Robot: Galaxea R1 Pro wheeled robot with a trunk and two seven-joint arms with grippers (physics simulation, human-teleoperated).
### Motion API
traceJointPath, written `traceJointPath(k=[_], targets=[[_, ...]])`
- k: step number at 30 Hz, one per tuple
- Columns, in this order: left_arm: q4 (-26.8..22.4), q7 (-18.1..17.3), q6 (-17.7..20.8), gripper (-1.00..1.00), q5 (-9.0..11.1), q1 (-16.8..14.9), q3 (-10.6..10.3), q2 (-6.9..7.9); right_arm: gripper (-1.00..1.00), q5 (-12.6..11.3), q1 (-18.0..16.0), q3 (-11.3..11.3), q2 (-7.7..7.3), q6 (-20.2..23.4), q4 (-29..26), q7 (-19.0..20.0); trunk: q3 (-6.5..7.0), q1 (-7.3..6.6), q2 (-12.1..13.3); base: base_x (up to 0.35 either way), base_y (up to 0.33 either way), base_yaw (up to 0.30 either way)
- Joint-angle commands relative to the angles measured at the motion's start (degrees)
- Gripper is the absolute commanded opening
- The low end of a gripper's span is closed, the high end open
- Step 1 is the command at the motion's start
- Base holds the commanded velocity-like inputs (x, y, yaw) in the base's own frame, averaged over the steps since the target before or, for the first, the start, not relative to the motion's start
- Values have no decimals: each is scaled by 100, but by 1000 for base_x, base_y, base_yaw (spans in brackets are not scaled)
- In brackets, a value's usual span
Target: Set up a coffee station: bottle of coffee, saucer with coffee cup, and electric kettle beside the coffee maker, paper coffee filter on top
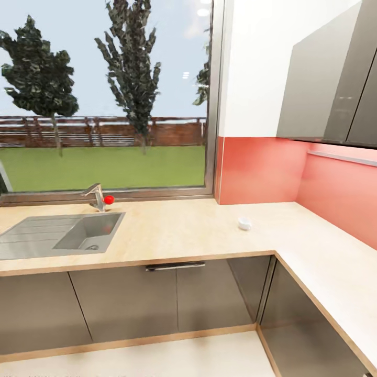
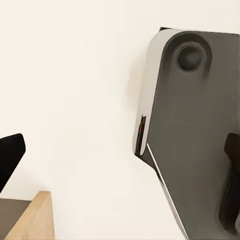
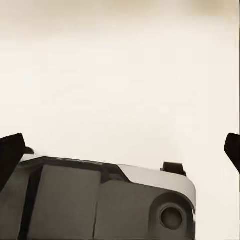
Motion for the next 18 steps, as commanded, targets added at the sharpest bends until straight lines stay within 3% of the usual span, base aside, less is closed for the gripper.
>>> traceJointPath(k=[1, 4, 9, 15, 18], targets=[[-8, -31, -10, 100, -53, 0, 49, -2, 100, -63, -39, 40, -3, -145, -8, 22, -8, 2, -8, 0, 0, 26], [-11, -33, -7, 100, -62, -1, 48, -9, 100, -66, -348, 31, 83, -880, -13, 17, -8, 2, -8, 0, 0, 9], [-18, -33, -20, 100, -66, -4, 48, -13, 100, -80, -996, 25, 292, -1654, -17, 6, -8, 2, -8, 0, 0, 1], [-20, -33, -22, 100, -66, -4, 47, 17, 100, -111, -1806, -18, 358, -1932, -23, 4, -8, 2, -8, 0, 0, 0], [-21, -33, -22, 100, -67, -4, 41, 29, 100, -251, -2207, -29, 362, -1958, -46, 4, -8, 2, -8, 0, 0, 0]])
